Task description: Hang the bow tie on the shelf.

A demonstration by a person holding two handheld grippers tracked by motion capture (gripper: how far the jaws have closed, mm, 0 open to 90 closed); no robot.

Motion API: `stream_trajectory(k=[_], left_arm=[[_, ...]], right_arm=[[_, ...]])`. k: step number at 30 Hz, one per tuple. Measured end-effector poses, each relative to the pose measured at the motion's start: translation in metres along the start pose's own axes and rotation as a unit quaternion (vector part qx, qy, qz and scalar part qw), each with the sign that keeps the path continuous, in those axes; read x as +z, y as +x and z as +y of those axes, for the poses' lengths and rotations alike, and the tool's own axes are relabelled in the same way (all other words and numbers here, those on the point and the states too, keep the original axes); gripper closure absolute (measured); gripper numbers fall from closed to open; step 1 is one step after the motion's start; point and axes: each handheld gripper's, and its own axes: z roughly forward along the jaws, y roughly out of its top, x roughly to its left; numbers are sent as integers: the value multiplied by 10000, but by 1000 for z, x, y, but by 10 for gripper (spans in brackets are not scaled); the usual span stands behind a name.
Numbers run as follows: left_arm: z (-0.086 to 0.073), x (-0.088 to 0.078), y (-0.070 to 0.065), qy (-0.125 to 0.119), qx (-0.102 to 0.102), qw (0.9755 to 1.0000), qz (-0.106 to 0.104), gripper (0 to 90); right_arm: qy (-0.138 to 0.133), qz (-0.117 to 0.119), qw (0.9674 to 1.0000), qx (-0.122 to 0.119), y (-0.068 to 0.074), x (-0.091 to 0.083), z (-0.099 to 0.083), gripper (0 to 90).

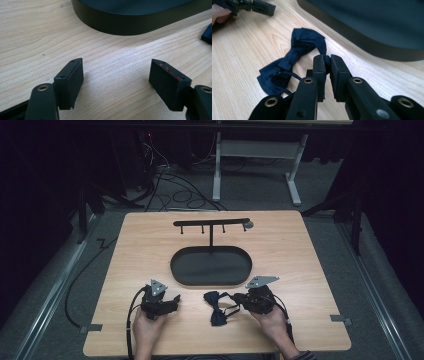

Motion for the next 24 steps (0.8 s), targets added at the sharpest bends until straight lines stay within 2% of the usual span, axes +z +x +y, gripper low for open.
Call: stream_trajectory(k=[7,10,13,17,24], left_arm=[[0,0,0,1,2,10000,-1,282],[0,0,0,2,4,10000,-1,281],[0,0,0,2,3,10000,-2,281],[0,0,0,1,6,10000,0,281],[0,0,0,3,15,10000,6,281]], right_arm=[[-159,-18,9999,5,1,-10,5,848],[-212,-61,9997,-58,1,-16,10,848],[-381,-55,9992,-140,2,-24,16,850],[-441,-85,9987,-221,3,-27,21,852],[-511,-91,9984,-211,1,-31,31,855]])
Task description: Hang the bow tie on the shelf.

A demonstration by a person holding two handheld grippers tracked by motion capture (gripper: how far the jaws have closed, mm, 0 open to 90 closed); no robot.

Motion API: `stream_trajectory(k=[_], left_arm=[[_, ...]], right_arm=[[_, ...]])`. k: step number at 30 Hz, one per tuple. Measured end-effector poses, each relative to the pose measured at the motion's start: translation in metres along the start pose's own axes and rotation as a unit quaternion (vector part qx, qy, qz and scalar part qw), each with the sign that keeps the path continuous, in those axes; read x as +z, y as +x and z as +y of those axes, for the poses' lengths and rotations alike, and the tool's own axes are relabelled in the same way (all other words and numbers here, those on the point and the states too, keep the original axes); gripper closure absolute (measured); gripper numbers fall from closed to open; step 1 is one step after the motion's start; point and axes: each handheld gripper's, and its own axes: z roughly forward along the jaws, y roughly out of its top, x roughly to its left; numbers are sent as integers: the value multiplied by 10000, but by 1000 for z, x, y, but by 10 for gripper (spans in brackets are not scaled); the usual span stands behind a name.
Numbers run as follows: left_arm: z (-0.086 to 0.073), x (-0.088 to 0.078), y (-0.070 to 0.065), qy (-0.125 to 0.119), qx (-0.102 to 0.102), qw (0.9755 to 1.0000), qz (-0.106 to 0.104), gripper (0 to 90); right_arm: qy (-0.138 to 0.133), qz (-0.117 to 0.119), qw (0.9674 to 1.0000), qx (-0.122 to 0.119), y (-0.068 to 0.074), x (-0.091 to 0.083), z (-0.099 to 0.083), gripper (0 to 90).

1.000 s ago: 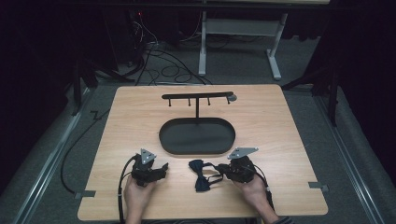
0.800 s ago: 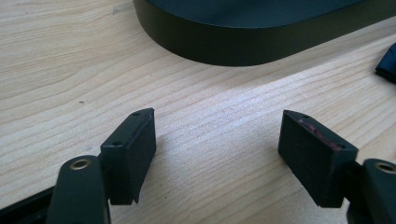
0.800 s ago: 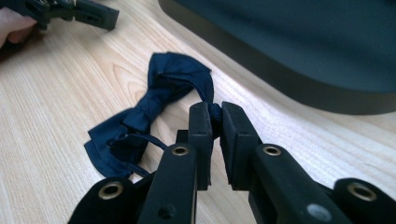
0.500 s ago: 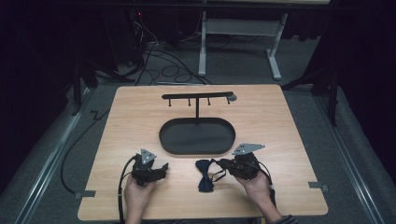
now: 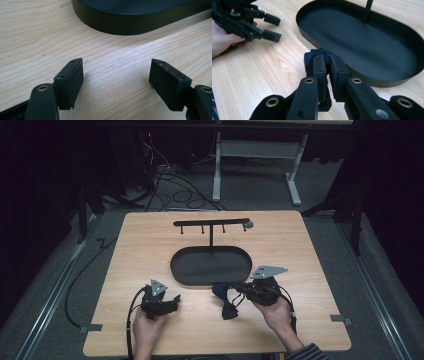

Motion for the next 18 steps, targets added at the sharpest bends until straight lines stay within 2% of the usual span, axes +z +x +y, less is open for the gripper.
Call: stream_trajectory(k=[18], left_arm=[[0,0,0,1,0,10000,-1,281]], right_arm=[[-298,30,9995,-109,-6,-23,36,855]])
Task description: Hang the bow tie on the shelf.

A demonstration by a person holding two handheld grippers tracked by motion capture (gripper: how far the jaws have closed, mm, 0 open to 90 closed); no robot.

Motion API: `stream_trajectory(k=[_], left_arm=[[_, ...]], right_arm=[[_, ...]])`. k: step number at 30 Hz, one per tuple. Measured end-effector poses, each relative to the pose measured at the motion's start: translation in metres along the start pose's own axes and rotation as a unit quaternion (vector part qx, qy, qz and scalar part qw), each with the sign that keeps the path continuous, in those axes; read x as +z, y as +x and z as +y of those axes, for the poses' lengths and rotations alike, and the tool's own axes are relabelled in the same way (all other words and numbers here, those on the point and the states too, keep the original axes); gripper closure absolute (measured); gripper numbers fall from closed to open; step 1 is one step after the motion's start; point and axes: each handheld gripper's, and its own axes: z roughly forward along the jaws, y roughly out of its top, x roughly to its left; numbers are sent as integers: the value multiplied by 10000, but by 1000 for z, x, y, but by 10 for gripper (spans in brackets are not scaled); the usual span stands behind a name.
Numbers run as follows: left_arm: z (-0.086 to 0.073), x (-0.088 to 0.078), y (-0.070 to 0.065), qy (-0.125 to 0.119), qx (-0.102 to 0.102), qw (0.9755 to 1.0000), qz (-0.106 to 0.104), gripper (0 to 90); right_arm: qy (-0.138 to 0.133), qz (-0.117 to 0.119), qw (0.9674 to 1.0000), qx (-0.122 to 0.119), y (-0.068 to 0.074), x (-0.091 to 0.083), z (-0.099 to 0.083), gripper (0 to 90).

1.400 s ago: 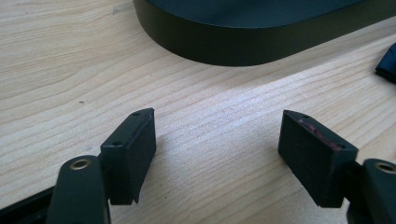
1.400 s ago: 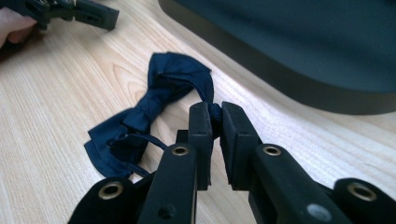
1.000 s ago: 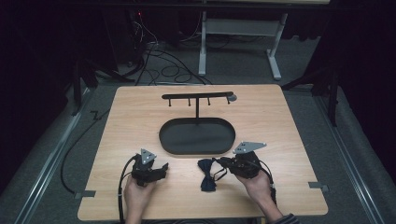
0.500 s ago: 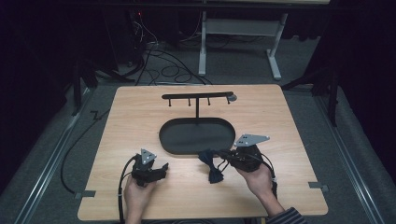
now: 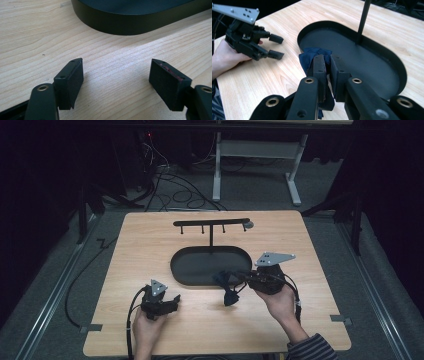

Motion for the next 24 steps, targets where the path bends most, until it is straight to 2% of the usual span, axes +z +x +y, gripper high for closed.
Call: stream_trajectory(k=[10,24], left_arm=[[0,0,0,0,-1,10000,-1,280],[0,0,0,1,-1,10000,0,281]], right_arm=[[-119,-55,9999,-100,-6,-11,19,855],[-188,-176,9993,-279,-12,-14,42,855]])
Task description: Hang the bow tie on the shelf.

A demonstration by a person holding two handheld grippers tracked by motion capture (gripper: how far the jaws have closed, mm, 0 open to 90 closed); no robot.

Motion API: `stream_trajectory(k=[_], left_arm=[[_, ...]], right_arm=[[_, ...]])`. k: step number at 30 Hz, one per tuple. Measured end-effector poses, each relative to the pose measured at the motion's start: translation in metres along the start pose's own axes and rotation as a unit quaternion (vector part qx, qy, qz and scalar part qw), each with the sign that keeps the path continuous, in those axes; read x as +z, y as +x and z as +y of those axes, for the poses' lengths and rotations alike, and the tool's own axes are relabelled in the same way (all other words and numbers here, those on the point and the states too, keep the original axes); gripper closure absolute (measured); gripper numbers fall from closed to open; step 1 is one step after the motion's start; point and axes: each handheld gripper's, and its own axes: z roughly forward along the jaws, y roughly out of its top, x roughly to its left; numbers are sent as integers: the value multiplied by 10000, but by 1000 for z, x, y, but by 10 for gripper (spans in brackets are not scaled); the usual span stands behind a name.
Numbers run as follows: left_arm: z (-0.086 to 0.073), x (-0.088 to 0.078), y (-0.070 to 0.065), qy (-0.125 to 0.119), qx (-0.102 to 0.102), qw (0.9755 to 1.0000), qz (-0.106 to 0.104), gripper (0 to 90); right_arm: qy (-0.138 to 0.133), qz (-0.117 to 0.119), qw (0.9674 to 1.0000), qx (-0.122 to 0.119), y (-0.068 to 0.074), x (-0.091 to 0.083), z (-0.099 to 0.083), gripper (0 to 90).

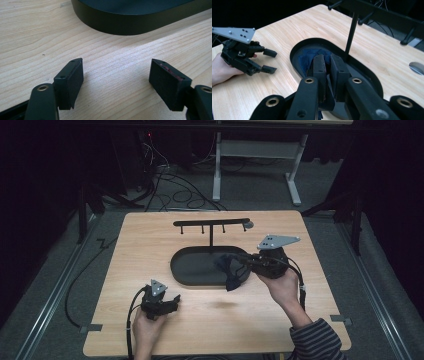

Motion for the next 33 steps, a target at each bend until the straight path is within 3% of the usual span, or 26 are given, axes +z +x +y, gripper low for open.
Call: stream_trajectory(k=[11,33], left_arm=[[0,0,0,1,5,10000,-9,276],[0,0,0,2,12,10000,-7,276]], right_arm=[[28,-34,9999,-167,-4,9,19,855],[-40,-108,9997,-237,-18,32,54,855]])
